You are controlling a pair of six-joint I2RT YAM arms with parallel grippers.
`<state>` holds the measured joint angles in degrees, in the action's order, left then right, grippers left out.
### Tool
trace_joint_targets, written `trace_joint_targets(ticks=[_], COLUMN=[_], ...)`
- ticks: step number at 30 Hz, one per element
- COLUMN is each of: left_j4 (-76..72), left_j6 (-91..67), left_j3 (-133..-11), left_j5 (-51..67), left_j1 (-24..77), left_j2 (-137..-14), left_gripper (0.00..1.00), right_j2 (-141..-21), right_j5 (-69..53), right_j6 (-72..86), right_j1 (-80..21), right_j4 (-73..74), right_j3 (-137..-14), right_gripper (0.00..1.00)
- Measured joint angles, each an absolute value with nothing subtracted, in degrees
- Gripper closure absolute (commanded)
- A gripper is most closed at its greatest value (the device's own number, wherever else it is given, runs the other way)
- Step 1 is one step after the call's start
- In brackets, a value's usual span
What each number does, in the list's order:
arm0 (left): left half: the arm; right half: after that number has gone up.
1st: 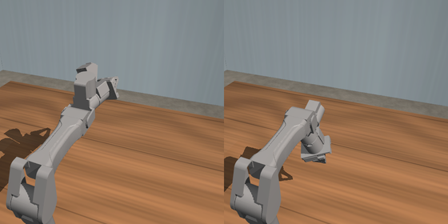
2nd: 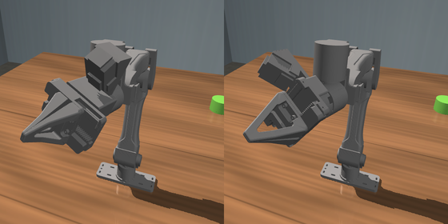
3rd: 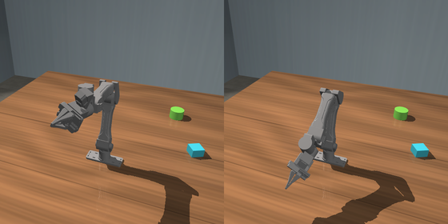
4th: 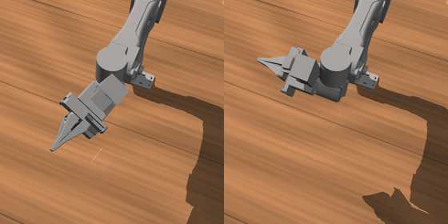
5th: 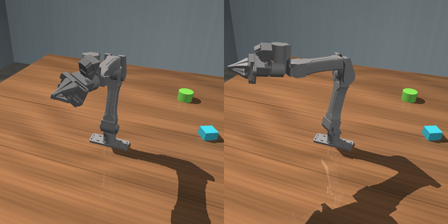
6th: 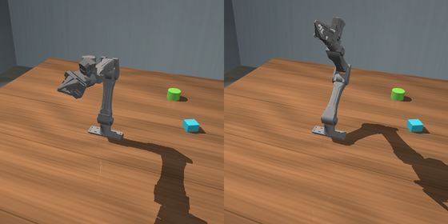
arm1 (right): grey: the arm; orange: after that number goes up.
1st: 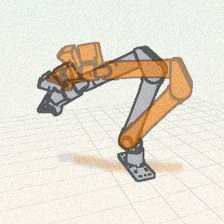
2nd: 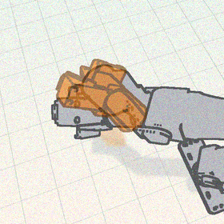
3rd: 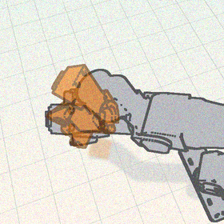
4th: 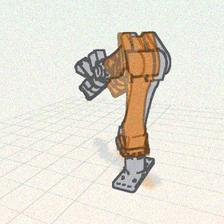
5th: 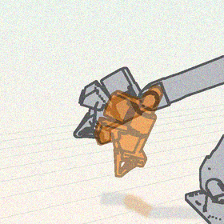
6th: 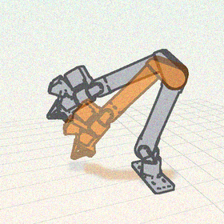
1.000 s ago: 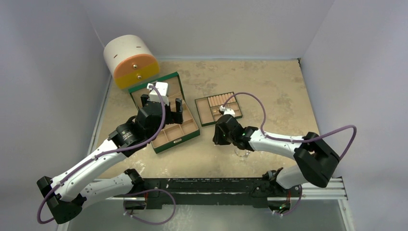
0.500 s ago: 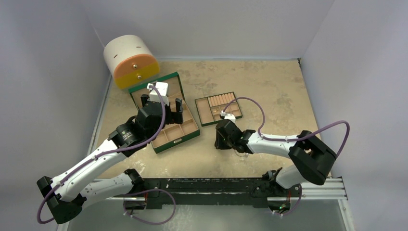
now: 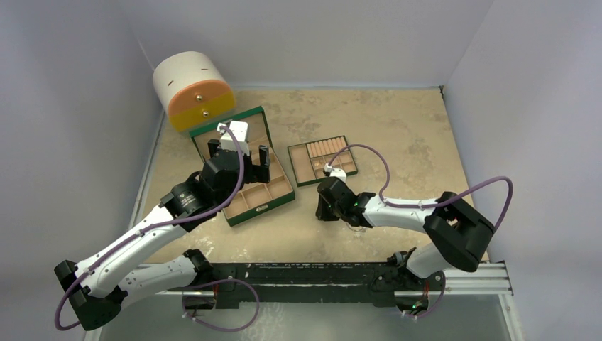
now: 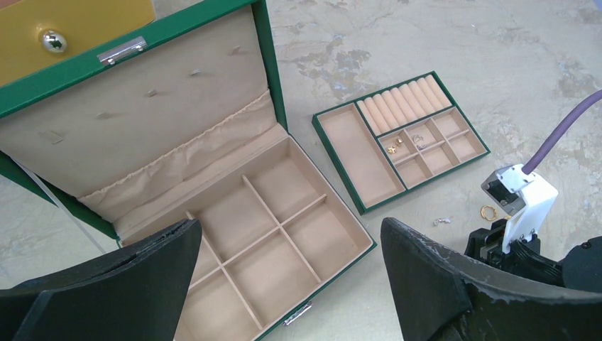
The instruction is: Organize the mixed jewelry
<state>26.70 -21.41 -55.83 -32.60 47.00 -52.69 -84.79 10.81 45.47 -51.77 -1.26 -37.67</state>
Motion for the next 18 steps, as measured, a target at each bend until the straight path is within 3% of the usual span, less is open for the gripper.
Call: trace_joint_targets(ticks=[7, 13, 18], left_j4=[26.70, 26.70, 26.70], left_j6=[-21.41, -21.41, -21.41], left_j3=[-55.83, -55.83, -55.83], left_j5=[-32.60, -32.58, -32.58], left_j1=[47.00, 47.00, 47.00], left_j2=[-52.69, -52.69, -52.69], left_gripper=[0.03, 0.03, 0.03], right_j2=[-84.79, -84.79, -84.75], right_j5=[10.76, 10.74, 10.72], right_j6=[45.82, 46.13, 46.11], right_j1=[-51.81, -51.99, -52.12], right_j4=[-1.58, -1.65, -1.63], right_j3=[-37.45, -37.26, -37.26], right_gripper=[0.87, 0.99, 1.00])
